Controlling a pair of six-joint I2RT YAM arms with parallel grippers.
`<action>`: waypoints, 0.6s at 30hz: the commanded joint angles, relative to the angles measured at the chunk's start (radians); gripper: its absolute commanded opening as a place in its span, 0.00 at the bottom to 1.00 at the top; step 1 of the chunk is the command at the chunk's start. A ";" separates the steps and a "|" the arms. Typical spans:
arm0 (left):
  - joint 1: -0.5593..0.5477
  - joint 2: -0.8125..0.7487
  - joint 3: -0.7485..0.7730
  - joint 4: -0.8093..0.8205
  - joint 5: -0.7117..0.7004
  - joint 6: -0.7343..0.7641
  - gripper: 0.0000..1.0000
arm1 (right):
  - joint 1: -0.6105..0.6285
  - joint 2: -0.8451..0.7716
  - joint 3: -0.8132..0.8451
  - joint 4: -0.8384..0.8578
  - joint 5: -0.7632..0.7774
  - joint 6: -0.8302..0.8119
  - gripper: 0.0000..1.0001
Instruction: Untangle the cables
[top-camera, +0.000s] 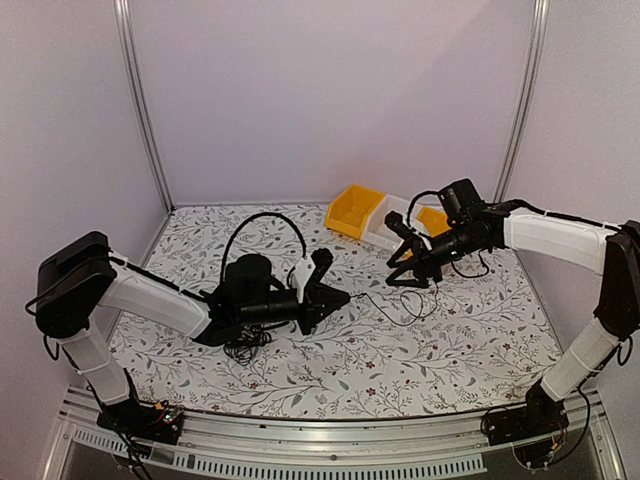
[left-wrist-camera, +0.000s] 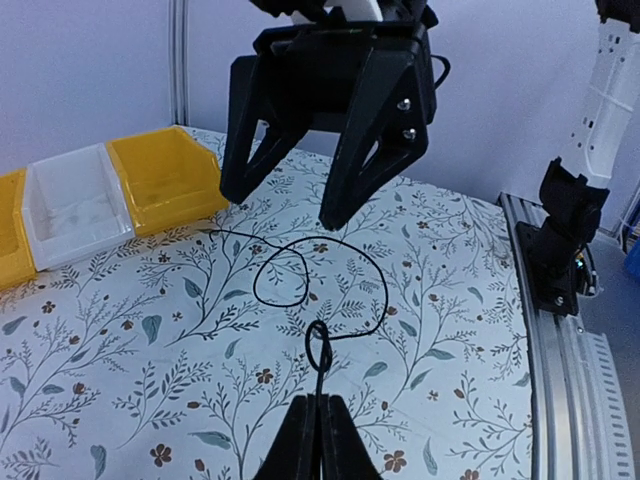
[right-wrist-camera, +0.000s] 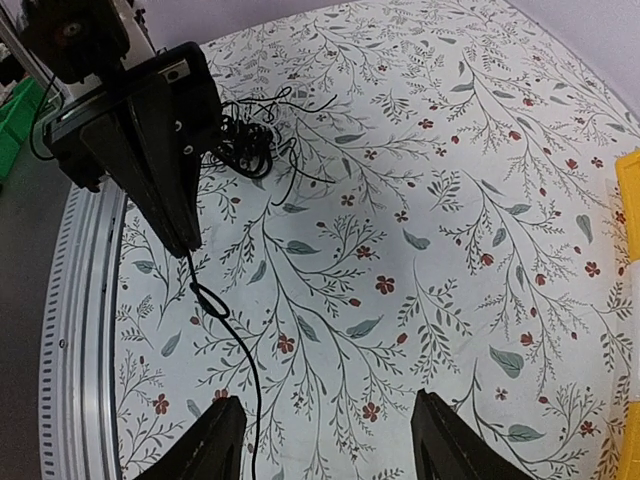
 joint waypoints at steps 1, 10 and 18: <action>-0.026 -0.039 -0.030 0.062 -0.013 -0.040 0.00 | 0.028 0.044 0.008 0.035 -0.094 -0.010 0.61; -0.040 -0.041 -0.022 0.122 -0.020 -0.074 0.00 | 0.053 0.041 -0.085 0.088 -0.198 0.003 0.61; -0.046 -0.025 -0.008 0.132 -0.019 -0.082 0.00 | 0.065 0.073 -0.082 0.088 -0.222 0.012 0.56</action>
